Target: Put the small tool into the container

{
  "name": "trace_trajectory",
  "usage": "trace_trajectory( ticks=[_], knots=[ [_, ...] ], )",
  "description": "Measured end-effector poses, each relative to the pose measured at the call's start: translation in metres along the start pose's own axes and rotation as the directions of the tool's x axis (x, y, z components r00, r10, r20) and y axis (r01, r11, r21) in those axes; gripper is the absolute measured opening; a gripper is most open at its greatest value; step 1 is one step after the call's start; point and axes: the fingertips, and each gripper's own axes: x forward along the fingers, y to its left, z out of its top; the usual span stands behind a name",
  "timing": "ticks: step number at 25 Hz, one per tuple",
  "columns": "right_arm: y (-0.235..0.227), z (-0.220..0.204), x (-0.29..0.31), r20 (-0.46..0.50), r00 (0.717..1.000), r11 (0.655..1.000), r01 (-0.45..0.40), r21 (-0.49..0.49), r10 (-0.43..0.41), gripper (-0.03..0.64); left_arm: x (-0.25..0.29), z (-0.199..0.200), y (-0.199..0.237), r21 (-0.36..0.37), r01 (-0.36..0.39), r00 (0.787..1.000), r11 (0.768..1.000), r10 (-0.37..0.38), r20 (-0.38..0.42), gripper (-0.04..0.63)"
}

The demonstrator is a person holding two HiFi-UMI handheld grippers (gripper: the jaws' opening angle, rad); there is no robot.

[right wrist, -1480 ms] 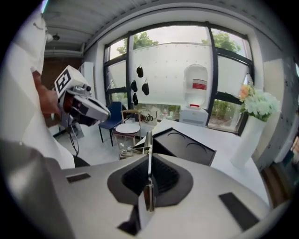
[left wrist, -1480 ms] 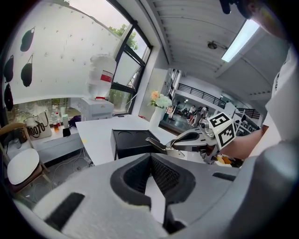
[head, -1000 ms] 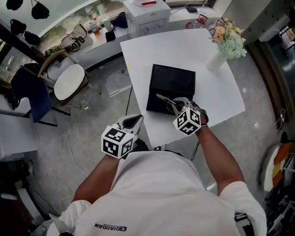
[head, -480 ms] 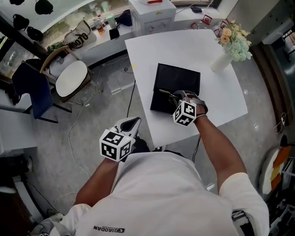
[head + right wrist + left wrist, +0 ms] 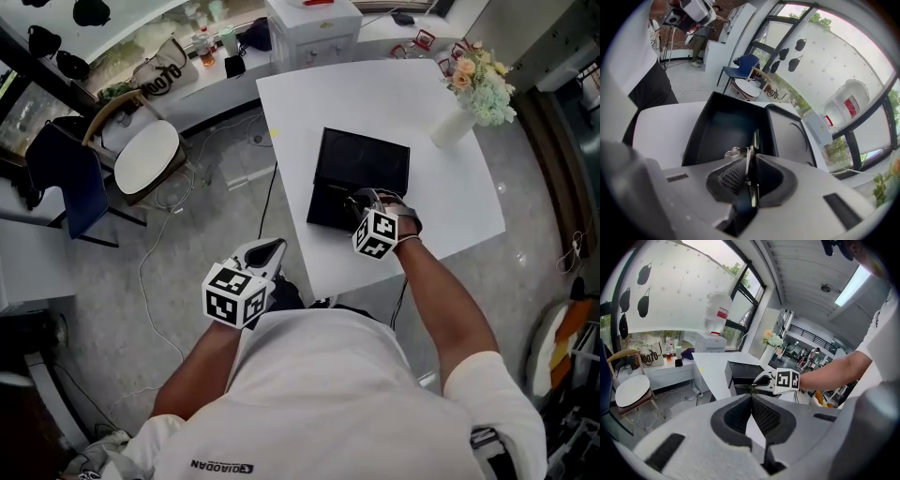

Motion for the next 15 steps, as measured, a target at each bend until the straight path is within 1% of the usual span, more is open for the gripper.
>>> trace_trajectory(
  ticks=[7,12,15],
  knots=[
    [0.017,-0.004,0.003,-0.002,0.999,0.999,-0.044,-0.005,0.044,0.095,0.007,0.005,-0.008,0.014,0.013,1.000,1.000,-0.013,0.000,0.009],
    [0.018,-0.006,0.003,-0.007,0.999,0.999,-0.053,-0.009,0.052,0.101,0.010,0.005,-0.011,0.022,0.014,1.000,1.000,-0.014,-0.009,0.009],
    [0.017,-0.006,-0.002,-0.005,0.999,0.998,-0.054,0.011,0.054,0.130,0.010,0.008,-0.015,0.030,0.019,1.000,0.999,-0.019,-0.010,0.009]
  ],
)
